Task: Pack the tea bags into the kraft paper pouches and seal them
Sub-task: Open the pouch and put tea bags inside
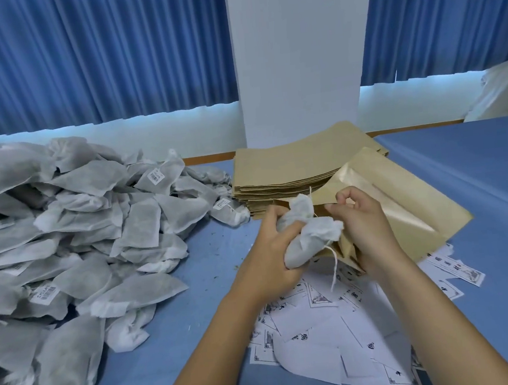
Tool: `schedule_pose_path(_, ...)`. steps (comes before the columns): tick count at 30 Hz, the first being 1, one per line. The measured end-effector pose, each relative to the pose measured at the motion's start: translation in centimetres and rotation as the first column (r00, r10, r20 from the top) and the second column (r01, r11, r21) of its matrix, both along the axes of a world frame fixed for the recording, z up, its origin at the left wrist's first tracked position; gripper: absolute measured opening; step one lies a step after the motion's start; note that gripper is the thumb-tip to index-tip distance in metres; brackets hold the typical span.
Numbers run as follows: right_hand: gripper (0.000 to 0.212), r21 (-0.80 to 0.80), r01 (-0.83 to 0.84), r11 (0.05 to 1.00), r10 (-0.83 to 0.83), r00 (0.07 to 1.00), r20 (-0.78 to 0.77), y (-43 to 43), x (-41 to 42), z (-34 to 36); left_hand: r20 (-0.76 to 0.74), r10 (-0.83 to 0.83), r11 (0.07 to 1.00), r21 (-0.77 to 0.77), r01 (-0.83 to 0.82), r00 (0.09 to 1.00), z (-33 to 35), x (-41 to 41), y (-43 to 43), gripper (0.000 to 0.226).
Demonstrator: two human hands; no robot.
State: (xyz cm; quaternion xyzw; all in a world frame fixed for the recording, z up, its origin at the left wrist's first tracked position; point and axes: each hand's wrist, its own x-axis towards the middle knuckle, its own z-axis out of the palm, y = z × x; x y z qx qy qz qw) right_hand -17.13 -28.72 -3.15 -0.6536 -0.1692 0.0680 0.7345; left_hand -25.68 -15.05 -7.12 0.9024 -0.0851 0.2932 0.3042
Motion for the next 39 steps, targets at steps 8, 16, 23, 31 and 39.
schedule_pose_path(8,0.032,-0.384,-0.188,0.904,0.313,0.903,0.295,1.2,-1.5,0.0,-0.246,0.201,0.95,0.284,-0.128,0.948,0.6,0.5,-1.2,0.007)
schedule_pose_path(16,0.03,-0.397,-0.315,0.862,0.417,0.886,0.204,1.3,-2.2,1.5,-0.37,0.301,0.92,-0.13,-0.37,0.879,1.5,1.0,-1.3,0.026)
schedule_pose_path(23,0.037,-0.233,-0.471,0.851,0.519,0.821,0.235,1.6,-3.8,2.9,-0.353,0.084,0.948,-0.26,-0.184,0.932,2.7,-1.0,-1.4,0.04)
schedule_pose_path(31,0.043,-0.082,-0.508,0.858,0.513,0.834,0.203,1.6,-4.9,2.3,-0.469,0.287,0.955,0.072,-0.288,0.835,2.8,-0.1,-1.4,0.045)
schedule_pose_path(39,0.04,-0.013,-0.007,1.0,0.009,0.979,0.203,1.2,-2.7,1.3,0.241,0.534,0.837,-0.016,-0.547,0.81,5.3,-3.2,0.5,0.023)
